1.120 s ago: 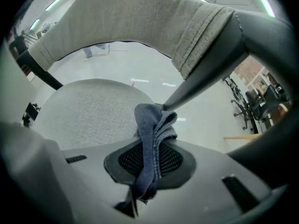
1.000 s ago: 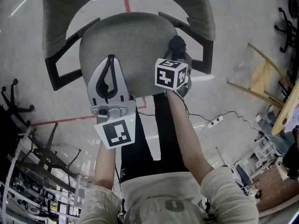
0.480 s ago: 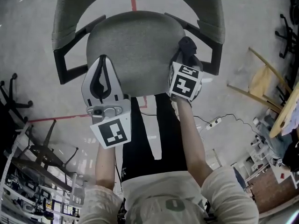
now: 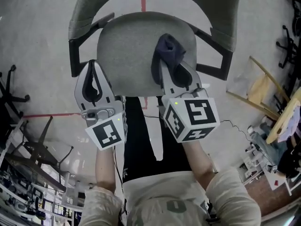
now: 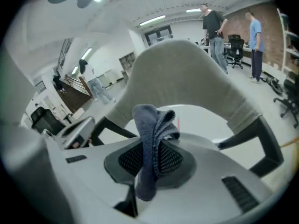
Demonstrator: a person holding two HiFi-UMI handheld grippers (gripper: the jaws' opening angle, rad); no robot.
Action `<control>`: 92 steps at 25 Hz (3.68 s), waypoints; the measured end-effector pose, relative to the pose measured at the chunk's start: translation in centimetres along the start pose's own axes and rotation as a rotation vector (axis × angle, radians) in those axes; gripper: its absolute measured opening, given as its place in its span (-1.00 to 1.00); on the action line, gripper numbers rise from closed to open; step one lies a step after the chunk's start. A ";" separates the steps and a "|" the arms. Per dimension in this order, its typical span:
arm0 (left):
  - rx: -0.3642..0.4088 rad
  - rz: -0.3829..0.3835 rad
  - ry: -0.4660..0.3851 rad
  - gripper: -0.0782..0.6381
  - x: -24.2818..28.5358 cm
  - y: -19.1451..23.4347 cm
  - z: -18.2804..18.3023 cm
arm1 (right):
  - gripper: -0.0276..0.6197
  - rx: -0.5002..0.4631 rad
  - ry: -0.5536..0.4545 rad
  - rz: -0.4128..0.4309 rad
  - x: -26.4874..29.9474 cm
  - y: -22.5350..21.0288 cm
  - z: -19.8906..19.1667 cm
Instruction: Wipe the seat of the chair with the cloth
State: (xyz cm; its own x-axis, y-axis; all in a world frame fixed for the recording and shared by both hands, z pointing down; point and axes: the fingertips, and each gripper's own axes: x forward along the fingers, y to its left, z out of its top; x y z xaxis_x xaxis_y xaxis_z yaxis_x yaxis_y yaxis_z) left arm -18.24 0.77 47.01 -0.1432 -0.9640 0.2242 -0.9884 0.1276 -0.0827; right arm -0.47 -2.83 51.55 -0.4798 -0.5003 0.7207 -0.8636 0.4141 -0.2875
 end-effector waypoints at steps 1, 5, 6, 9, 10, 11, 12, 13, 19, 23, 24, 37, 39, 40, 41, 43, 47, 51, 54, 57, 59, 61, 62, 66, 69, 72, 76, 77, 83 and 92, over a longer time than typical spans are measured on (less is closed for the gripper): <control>0.001 0.006 -0.019 -0.74 -0.2 0.6 0.1 | -0.74 -0.002 0.000 0.042 0.2 1.8 0.0; 0.000 0.045 0.012 -0.74 -1.0 3.1 -0.7 | -0.74 0.010 0.042 0.213 2.0 9.0 -2.1; -0.003 0.051 0.010 -0.74 -1.4 3.7 -0.8 | -0.74 0.027 0.054 0.258 2.6 10.6 -2.9; 0.019 0.041 -0.017 -0.74 -2.4 5.4 -0.9 | -0.74 0.070 0.089 0.349 4.3 14.7 -5.0; 0.029 0.034 -0.015 -0.74 -2.6 5.9 -1.1 | -0.74 0.074 0.102 0.363 4.9 15.7 -5.7; 0.035 0.028 -0.008 -0.74 -2.8 6.4 -1.4 | -0.74 0.075 0.117 0.371 5.5 16.5 -6.4; 0.038 0.024 0.002 -0.74 -3.2 6.9 -1.9 | -0.74 0.075 0.134 0.375 6.1 17.2 -7.2; 0.039 0.023 0.013 -0.74 -3.5 7.4 -2.3 | -0.74 0.074 0.154 0.380 6.8 17.8 -8.1; 0.019 0.070 0.048 -0.74 -5.0 9.9 -4.4 | -0.74 0.065 0.326 0.430 10.5 20.0 -15.8; -0.003 0.077 0.060 -0.74 -5.4 10.2 -5.2 | -0.74 0.020 0.397 0.427 11.9 20.3 -20.5; -0.002 0.070 0.062 -0.74 -5.3 10.2 -5.2 | -0.74 0.019 0.408 0.423 12.2 20.3 -21.3; 0.028 0.006 0.064 -0.74 -3.4 7.9 -4.7 | -0.74 -0.051 0.399 0.335 12.8 15.3 -22.9; 0.034 -0.020 0.065 -0.74 -3.0 6.6 -4.6 | -0.74 -0.067 0.395 0.312 12.3 13.8 -22.9; 0.036 -0.035 0.067 -0.74 -2.8 5.9 -4.6 | -0.74 -0.070 0.395 0.297 12.1 13.0 -22.9; 0.037 -0.050 0.069 -0.74 -2.6 5.2 -4.6 | -0.74 -0.068 0.396 0.280 11.8 12.1 -22.9; 0.035 -0.080 0.069 -0.74 -1.9 3.6 -4.5 | -0.74 -0.055 0.403 0.245 11.0 9.9 -23.0; 0.037 -0.139 0.049 -0.74 -0.3 -0.4 -3.4 | -0.74 -0.014 0.419 0.183 9.1 5.5 -23.1; 0.042 -0.201 0.031 -0.74 1.4 -4.4 -2.3 | -0.74 -0.034 0.413 0.112 7.6 1.0 -22.8; 0.051 -0.249 0.024 -0.74 2.2 -8.1 -1.4 | -0.74 -0.071 0.418 0.061 5.9 -2.6 -22.9; 0.069 -0.303 0.013 -0.74 3.1 -12.6 -0.6 | -0.74 -0.055 0.420 0.017 4.2 -7.1 -23.4; 0.075 -0.335 0.000 -0.74 3.8 -15.4 0.0 | -0.74 -0.024 0.416 -0.014 3.1 -10.0 -23.6; 0.072 -0.362 -0.012 -0.74 4.4 -17.8 0.6 | -0.74 -0.001 0.410 -0.045 2.2 -12.3 -23.6; 0.069 -0.376 -0.016 -0.74 4.6 -18.8 0.9 | -0.74 0.004 0.409 -0.059 1.7 -13.3 -23.6; 0.069 -0.435 -0.024 -0.74 5.0 -22.7 1.4 | -0.74 0.006 0.415 -0.101 0.2 -16.1 -23.7; 0.072 -0.469 -0.020 -0.74 5.2 -24.9 1.5 | -0.74 0.014 0.418 -0.127 -0.4 -17.5 -23.7; 0.078 -0.495 -0.021 -0.74 5.1 -26.3 1.6 | -0.74 0.029 0.419 -0.154 -0.9 -18.7 -24.0; 0.086 -0.498 -0.028 -0.74 5.1 -26.6 2.0 | -0.74 0.047 0.421 -0.193 -1.4 -20.0 -24.3; 0.084 -0.492 -0.027 -0.74 5.2 -26.5 2.0 | -0.74 0.053 0.420 -0.200 -1.6 -20.3 -24.3; 0.092 -0.443 -0.030 -0.74 5.4 -24.3 2.5 | -0.74 0.025 0.434 -0.256 -1.6 -20.6 -24.3; 0.031 -0.326 -0.051 -0.74 5.4 -19.6 9.6 | -0.74 -0.036 0.316 -0.199 -3.3 -16.8 -13.3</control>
State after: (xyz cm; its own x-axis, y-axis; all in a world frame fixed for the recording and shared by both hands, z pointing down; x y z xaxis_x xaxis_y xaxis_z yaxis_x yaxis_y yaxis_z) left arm 0.83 -9.17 40.47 0.1841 -0.9633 0.1953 -0.9796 -0.1961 -0.0443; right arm 17.66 1.95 62.43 -0.2269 -0.3168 0.9210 -0.9266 0.3613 -0.1040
